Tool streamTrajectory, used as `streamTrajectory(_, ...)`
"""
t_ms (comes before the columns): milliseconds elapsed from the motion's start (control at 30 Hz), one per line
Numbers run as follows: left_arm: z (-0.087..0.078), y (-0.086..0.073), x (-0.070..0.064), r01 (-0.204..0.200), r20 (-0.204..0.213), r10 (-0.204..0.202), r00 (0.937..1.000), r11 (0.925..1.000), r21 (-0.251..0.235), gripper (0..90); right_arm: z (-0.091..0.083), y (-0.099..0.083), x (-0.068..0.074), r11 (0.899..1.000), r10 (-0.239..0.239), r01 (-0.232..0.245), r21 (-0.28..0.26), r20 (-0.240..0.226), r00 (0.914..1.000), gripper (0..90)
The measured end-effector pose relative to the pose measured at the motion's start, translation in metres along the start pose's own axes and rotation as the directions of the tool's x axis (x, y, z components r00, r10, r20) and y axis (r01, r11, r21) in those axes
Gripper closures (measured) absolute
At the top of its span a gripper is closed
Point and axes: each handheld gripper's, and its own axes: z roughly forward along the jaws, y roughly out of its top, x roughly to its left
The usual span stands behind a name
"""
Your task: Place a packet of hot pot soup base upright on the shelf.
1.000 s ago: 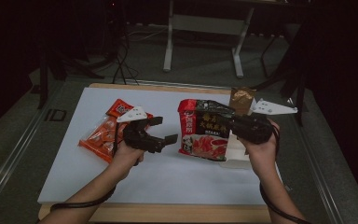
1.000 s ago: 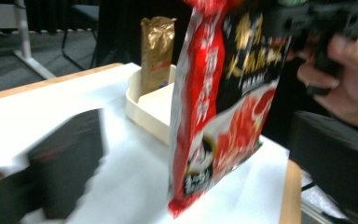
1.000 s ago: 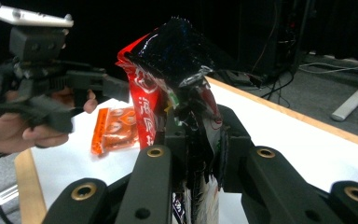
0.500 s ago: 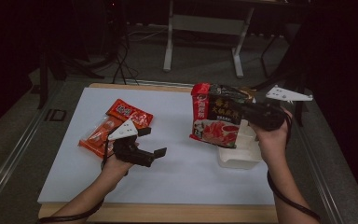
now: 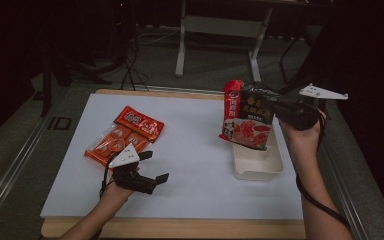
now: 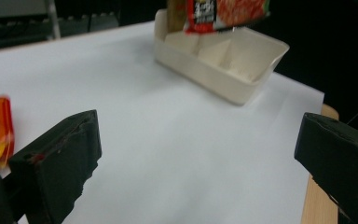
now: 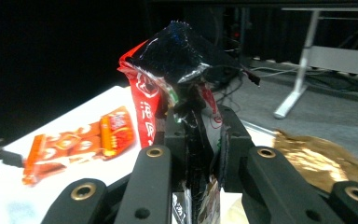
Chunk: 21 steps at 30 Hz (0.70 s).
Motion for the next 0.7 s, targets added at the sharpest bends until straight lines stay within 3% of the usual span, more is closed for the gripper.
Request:
streamTrajectory(67,-0.003,-0.006,0.0,0.019,0.002,-0.019,0.9998,0.9998,-0.003,0.7,0.001,-0.003,-0.011,1.0,0.008,-0.008,-0.001,0.021,0.9997,77.5)
streamTrajectory(133,-0.004,-0.008,-0.001,0.021,-0.001,-0.021,0.9998,0.9998,-0.004,0.7,0.001,-0.003,-0.011,1.0,0.008,-0.008,-0.001,0.021,0.9997,77.5)
streamTrajectory(167,-0.007,-0.013,-0.003,0.02,-0.007,-0.02,0.9998,0.9998,-0.004,0.7,0.002,-0.007,-0.021,1.0,0.018,-0.018,0.001,0.039,0.9991,77.4)
streamTrajectory(300,-0.01,-0.016,-0.002,0.028,-0.024,-0.029,0.9993,0.9996,-0.008,0.7,0.002,-0.011,-0.034,0.999,0.031,-0.032,0.006,0.057,0.9979,77.4)
streamTrajectory(533,-0.011,-0.019,-0.002,0.023,-0.03,-0.023,0.9993,0.9997,-0.007,0.7,0.007,-0.019,-0.05,0.999,0.004,-0.008,0.036,0.114,0.9935,77.3)
streamTrajectory(700,-0.009,-0.02,-0.002,0.024,-0.028,-0.024,0.9993,0.9997,-0.005,0.7,0.014,-0.025,-0.058,0.999,0.002,-0.007,0.041,0.111,0.9938,77.2)
